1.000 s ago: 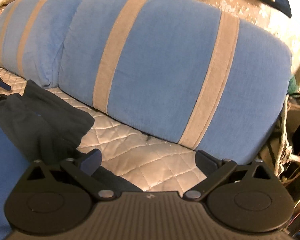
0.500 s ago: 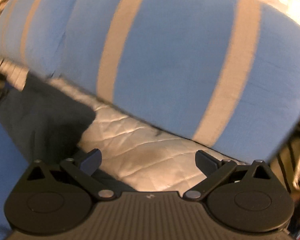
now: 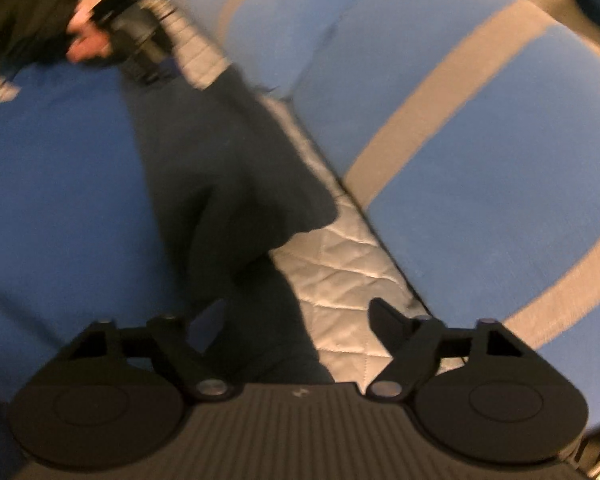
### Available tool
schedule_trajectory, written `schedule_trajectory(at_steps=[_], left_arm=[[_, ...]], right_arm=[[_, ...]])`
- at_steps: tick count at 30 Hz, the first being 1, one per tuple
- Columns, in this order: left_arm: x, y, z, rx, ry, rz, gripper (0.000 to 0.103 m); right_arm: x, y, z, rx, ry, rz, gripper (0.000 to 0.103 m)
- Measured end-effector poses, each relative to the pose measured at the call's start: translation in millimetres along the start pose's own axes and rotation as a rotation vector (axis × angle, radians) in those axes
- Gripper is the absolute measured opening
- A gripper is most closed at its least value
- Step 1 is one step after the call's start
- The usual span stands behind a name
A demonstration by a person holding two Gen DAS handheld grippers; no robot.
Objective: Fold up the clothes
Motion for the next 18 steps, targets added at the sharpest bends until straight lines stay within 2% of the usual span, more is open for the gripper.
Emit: schedule_trajectory(at_steps=[4,8,10,12,16,18], left_arm=[[0,-2,-3,-0.002,0.001,0.005,0.028],[-1,-5,-7,-0.005,0.002,0.013,0.028],[0,-6,-9,-0.008,0.007,0.019,0.028],[0,-7,-10,-0.011,0.017,0.025,0.026],[-2,-10,-14,-0.019,0.087,0.074,0.019],[-2,-6,-5,-0.035,0.154,0.121,0.013]], right_arm=[[-11,3,0,-0.055,-0.096,0.013,0.07],[-15,13,-4,-0.124,-0.187,-0.018,0.059],[-14,19,-9,-0.16,-0.204,-0.032,0.041],[-12,22,-11,-0.169,-0.195,-0.042,0.023],[3,25,-8,-0.138,-0.114,-0.092,0.018],[18,26,-6,-0.115,-0.037,-0.136,0.016]])
Point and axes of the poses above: each gripper's, at about its wrist camera, not at the fingertips, and y roughly the way its jaws point, x to its right, z to its top, the point moved 9 cm from there along y, roughly the way its jaws point, and after that the axes turned 14 degrees about y, right-handed, at the moved point
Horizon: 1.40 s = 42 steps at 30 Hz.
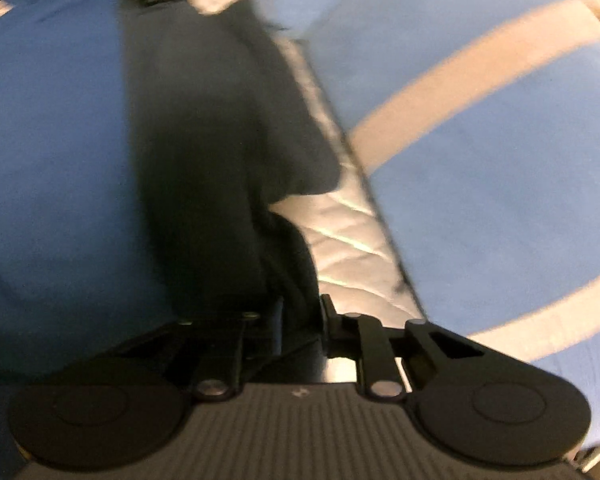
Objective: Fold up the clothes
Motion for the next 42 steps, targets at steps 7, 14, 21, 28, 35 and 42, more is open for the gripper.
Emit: schedule_trajectory(at_steps=[7,14,21,28,35,42], left_arm=[[-2,1,9,-0.046,0.217,0.178,0.012],[14,-6,19,-0.046,0.331,0.238,0.012],[12,2,19,-0.035,0.292,0.196,0.017],[8,8,21,-0.051,0.299,0.171,0.014],[-9,2,19,-0.093,0.387,0.253,0.011],[-13,-5,21,-0.094,0.457,0.291,0.025]], right_arm=[[28,15,3,0.02,0.187,-0.094,0.016],[22,29,4,-0.017,0.246,-0.081,0.045],[16,28,22,0.034,0.255,0.013,0.058],[12,59,24,-0.069,0.284,0.076,0.063],[8,57,24,-0.026,0.309,0.039,0.009],[11,47,28,-0.043,0.306,-0.042,0.036]])
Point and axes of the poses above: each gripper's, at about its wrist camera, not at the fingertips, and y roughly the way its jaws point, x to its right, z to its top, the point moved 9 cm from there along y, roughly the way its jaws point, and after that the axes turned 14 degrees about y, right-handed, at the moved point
